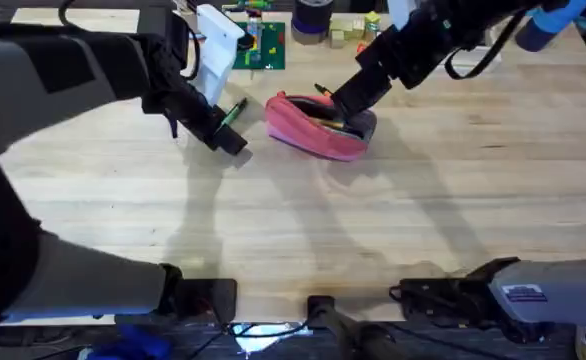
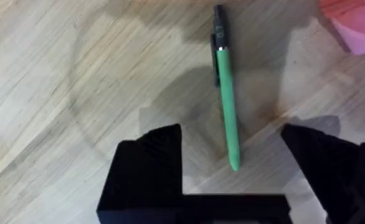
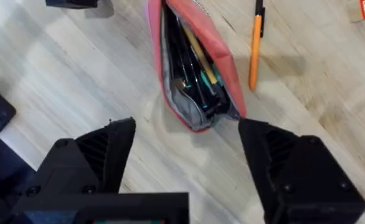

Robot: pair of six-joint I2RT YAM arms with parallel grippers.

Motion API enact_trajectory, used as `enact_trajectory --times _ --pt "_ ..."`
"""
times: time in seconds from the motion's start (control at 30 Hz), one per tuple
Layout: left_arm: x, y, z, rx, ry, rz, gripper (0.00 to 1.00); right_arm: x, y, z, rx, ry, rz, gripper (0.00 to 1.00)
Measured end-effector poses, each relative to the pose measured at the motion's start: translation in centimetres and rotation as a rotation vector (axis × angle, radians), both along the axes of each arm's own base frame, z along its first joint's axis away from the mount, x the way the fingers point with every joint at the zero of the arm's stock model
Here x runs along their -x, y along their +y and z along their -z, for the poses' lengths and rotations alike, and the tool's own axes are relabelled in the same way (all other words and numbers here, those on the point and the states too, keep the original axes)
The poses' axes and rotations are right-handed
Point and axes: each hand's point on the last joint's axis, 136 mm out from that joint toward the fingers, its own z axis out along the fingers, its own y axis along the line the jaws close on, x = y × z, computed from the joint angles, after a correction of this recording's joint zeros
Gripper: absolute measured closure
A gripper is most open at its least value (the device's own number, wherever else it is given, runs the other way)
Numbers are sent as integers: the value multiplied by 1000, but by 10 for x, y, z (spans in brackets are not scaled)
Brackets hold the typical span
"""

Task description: Unzip the bag, pick up the pens from the table one at a time and place them inside, then zip the bag closed.

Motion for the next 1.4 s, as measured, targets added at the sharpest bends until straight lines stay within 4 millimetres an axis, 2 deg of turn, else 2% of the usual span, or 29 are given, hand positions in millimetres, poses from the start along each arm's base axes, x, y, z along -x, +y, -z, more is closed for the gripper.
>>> enact_trajectory --times 0.17,0.3,0.43,0.57,0.67,0.7,1.03,1.23,1.4 --pt "-1 -2 2 17 18 2 22 0 0 0 0 0 0 5" --pt "2 -6 3 45 35 7 169 0 0 0 -1 1 2 5" --pt "5 -11 4 70 47 16 367 0 0 0 -3 5 13 5" --pt "4 -16 4 92 46 23 649 1 0 -2 -7 1 19 5" --pt "3 -21 3 109 42 33 917 3 -1 -10 -18 -19 20 5" --pt "3 -22 3 111 39 38 945 4 -2 -13 -23 -28 20 5" --pt "1 -23 2 117 32 39 960 17 -8 -44 -64 -112 23 5" --pt "-3 -23 1 124 37 15 959 36 -17 -73 -102 -191 22 5" --pt "-16 -24 -3 126 48 4 958 55 -26 -86 -113 -213 22 4"
